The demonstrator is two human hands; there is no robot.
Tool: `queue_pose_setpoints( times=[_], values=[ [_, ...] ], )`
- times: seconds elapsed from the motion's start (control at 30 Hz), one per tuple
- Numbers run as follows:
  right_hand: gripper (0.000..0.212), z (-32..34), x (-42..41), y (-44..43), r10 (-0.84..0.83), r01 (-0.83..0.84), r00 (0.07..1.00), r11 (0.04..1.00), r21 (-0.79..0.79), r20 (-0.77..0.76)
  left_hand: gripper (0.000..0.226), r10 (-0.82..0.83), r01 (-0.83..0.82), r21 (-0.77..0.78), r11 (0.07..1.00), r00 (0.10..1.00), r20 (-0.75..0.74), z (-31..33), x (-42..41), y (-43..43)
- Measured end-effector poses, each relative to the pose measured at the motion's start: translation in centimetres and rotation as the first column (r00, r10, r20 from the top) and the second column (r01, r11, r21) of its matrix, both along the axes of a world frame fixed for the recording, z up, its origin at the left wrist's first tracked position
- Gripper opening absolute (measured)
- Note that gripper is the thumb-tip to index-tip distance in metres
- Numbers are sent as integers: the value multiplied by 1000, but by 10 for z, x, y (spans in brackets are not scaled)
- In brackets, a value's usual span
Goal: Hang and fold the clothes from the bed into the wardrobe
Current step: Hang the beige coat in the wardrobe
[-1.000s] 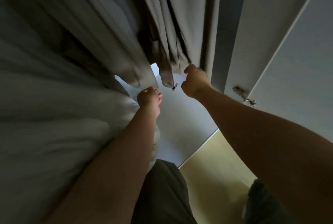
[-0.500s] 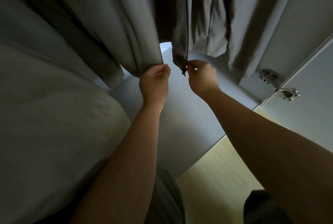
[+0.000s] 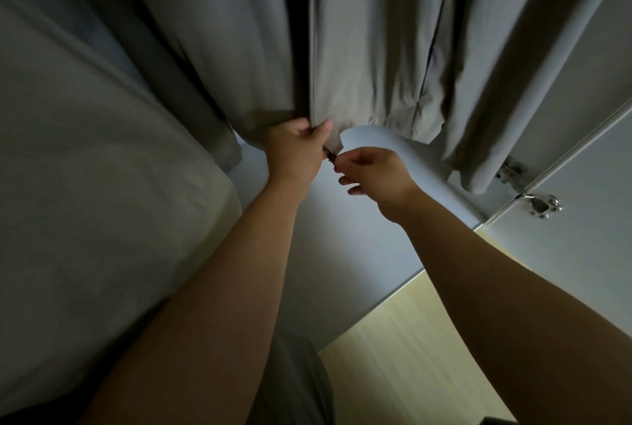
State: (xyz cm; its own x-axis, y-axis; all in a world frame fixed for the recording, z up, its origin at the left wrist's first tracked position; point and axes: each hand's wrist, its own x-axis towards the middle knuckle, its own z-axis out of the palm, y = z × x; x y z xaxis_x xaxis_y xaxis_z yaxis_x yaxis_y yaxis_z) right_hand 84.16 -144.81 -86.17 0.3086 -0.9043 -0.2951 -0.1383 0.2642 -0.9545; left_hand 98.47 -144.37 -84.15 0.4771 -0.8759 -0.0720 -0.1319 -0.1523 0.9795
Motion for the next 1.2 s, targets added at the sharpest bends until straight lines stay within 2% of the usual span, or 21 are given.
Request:
queue_pose_setpoints(
  times=[0.07,0.1,0.17,0.27,0.3,0.37,0.43,0.53,0.6,0.77,0.87,1.0,1.1,1.2],
  values=[
    [11,-4,0,-5,7,-9,999,998,55,43,9,24,-29,-38,999,992,-126,1,0,-1],
    [10,-5,2,-7,4,-9,998,997,75,68,7,19,-28,-63,998,990,-142,1,0,-1],
    [9,-6,6,-9,-10,1,994,996,89,108,7,-8,1,-85,996,996,-89,0,2,-1],
    [5,-8,16,-4,-57,32,979,991,128,196,17,-92,90,-34,995,994,-55,3,11,3],
    [3,-10,19,-1,-77,50,976,990,135,202,20,-131,132,6,991,985,-110,4,17,5],
    [2,-12,26,4,-117,100,980,988,114,161,27,-145,185,93,978,932,-332,3,30,12],
    [5,-12,29,3,-132,124,985,990,70,111,28,14,94,223,970,898,-439,-2,43,20],
    [7,-12,27,-2,-153,153,986,988,6,59,16,260,-101,382,919,882,-393,-12,54,23],
    [7,-13,25,-5,-193,193,981,981,-14,31,30,310,-117,405,907,836,-453,-15,56,20],
    [8,-13,20,-10,-275,276,960,961,-24,48,48,284,-67,326,943,675,-681,-21,46,12],
    [3,-12,18,-9,-281,284,949,959,1,141,32,213,-47,237,970,625,-751,-26,42,6],
    [5,-10,14,-7,-270,275,929,961,14,253,5,144,-39,150,988,583,-800,-29,38,0],
    [9,-6,11,-9,-256,258,921,966,33,294,5,131,-16,149,989,570,-811,-29,33,-2],
    [3,-1,8,-13,-283,286,905,958,37,317,10,47,92,129,987,608,-792,-24,29,-1]
  ],
)
